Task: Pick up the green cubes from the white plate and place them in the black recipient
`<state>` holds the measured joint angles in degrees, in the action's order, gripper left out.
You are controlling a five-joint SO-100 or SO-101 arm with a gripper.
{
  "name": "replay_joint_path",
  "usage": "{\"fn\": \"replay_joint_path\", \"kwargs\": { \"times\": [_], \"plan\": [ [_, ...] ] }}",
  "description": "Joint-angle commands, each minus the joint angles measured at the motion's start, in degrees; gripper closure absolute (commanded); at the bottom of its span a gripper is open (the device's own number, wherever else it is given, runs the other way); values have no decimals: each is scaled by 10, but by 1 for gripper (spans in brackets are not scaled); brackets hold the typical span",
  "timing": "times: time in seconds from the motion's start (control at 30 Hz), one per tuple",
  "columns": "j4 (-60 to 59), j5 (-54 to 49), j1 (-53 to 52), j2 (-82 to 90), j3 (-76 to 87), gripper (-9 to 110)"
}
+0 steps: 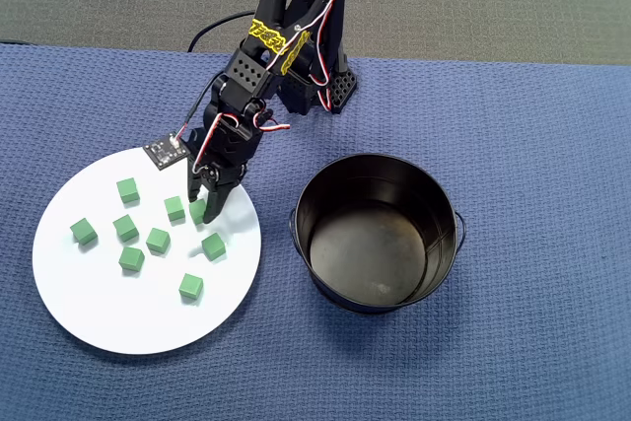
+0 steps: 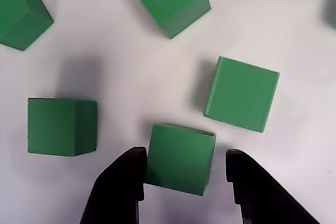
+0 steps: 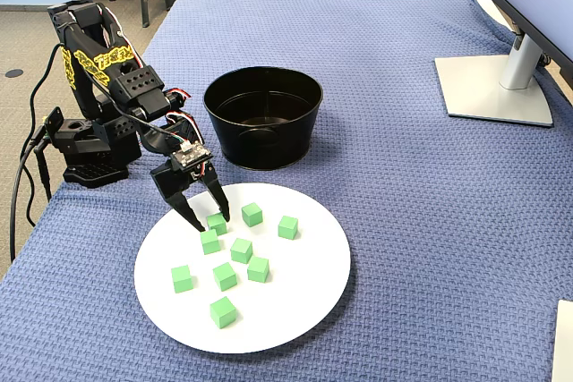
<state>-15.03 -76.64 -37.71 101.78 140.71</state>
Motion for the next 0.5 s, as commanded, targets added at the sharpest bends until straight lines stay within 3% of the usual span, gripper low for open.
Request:
{"fn": "replay_joint_path", "kwargs": {
  "times": [0.0,0.2,0.47],
  "plan": [
    [14,16,-7,-1,-15,101],
    [-5,52,-10,25,-24,101],
    [-249,171,-24,213,-107,101]
  ]
}}
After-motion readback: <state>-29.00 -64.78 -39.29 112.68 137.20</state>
